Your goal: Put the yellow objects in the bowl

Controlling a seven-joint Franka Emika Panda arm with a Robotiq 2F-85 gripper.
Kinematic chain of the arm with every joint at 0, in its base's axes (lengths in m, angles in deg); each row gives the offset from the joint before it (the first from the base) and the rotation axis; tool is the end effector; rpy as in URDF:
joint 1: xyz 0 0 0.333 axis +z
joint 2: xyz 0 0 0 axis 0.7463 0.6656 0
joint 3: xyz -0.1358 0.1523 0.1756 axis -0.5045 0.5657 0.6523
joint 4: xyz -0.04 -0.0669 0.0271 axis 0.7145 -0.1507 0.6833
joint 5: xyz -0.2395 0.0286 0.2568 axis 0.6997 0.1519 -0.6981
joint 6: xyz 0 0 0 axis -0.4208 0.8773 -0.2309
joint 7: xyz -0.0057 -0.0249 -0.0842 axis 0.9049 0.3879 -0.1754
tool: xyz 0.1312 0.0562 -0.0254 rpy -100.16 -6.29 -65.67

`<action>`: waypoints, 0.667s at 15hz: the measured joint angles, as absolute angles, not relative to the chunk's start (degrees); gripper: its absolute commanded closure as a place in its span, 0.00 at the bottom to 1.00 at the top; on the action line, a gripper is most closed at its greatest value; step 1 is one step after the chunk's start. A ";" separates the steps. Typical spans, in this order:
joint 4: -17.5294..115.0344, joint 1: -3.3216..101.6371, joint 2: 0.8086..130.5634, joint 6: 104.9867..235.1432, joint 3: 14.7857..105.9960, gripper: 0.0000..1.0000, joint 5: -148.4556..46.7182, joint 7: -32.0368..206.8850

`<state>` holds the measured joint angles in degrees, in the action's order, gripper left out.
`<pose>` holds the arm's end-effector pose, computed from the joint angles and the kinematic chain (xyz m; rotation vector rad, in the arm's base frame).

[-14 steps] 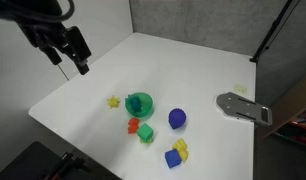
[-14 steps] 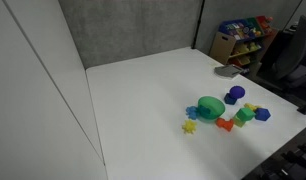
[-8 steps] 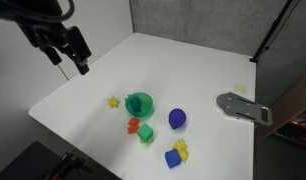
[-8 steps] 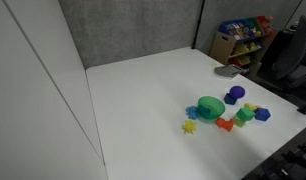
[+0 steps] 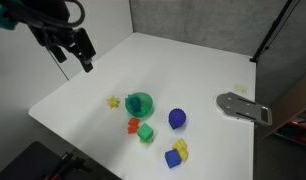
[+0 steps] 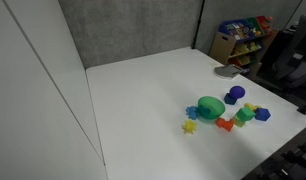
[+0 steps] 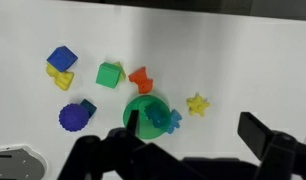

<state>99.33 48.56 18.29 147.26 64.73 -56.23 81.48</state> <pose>0.3678 0.0086 0.4087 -3.1055 -0.0285 0.0073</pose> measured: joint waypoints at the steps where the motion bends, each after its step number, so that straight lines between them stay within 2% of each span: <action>1: 98.84 48.80 19.55 148.18 64.87 0.00 -56.62 81.54; 10: 93.22 49.53 35.86 159.32 66.37 0.00 -56.94 86.27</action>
